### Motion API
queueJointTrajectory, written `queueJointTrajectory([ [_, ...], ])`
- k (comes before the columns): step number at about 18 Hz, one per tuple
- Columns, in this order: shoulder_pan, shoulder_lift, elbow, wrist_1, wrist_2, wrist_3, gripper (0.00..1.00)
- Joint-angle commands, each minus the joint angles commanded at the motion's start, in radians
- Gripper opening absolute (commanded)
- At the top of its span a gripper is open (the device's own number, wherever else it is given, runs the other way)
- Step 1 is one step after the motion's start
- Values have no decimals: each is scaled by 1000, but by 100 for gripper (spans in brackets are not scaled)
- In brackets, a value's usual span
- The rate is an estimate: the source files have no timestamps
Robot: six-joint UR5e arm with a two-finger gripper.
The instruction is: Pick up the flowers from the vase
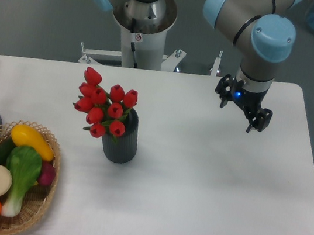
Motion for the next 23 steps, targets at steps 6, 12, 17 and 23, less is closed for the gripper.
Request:
queueJointTrajectory([
  [6, 2, 0, 2, 0, -14, 0, 100],
  [12, 1, 0, 17, -3, -47, -5, 100],
  [17, 15, 23, -1, -2, -99, -14, 100],
  [23, 15, 37, -17, -3, -114, -28, 100],
])
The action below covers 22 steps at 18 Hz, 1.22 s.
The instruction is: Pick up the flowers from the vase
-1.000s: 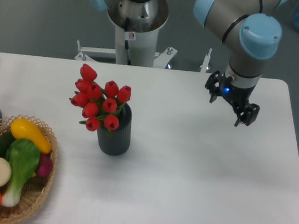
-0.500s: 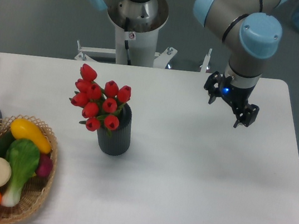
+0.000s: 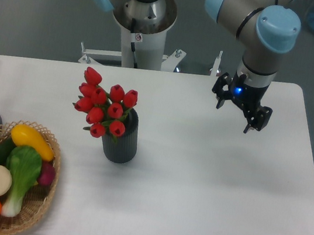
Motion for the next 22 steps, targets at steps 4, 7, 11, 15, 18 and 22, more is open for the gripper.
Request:
queueJointTrajectory([
  [4, -8, 0, -14, 2, -56, -44, 100],
  [7, -11, -2, -28, 2, -168, -129, 100],
  [11, -11, 12, -64, 2, -248, -164, 100],
  [15, -18, 60, -103, -2, -301, -164, 100],
  [18, -37, 112, -162, 1, -348, -163, 100],
  [22, -41, 185, -209, 5, -508, -173, 100],
])
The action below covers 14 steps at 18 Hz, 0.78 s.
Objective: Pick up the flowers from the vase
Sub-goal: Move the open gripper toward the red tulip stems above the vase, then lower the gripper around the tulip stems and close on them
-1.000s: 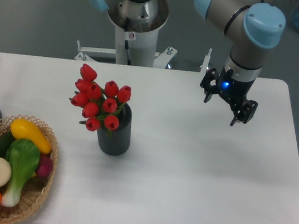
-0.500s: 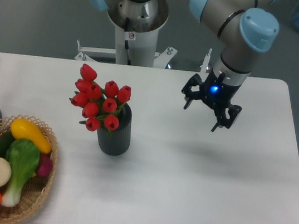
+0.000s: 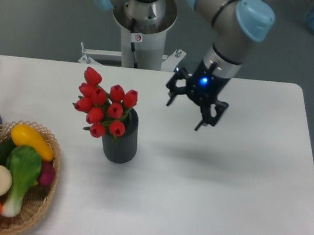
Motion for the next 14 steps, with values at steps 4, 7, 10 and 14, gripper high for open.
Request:
queueJointTrajectory([
  [4, -31, 83, -81, 34, -22, -5, 100],
  [7, -75, 77, -97, 83, -32, -3, 100],
  [10, -101, 71, -97, 113, -42, -5, 100],
  [14, -106, 58, -97, 123, -89, -3, 100],
])
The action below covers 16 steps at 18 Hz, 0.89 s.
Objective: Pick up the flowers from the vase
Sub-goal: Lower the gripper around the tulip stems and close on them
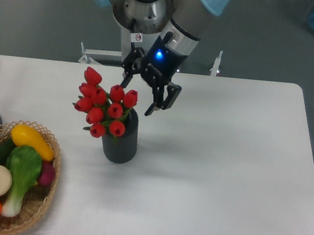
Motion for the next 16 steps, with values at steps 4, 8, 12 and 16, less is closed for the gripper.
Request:
queueJointTrajectory([
  [4, -15, -47, 0, 49, -51, -2, 100],
  [8, -25, -74, 0, 81, -100, -5, 99],
  [12, -34, -80, -6, 87, -118, -2, 65],
  [16, -34, -80, -3, 89, -118, 6, 29],
])
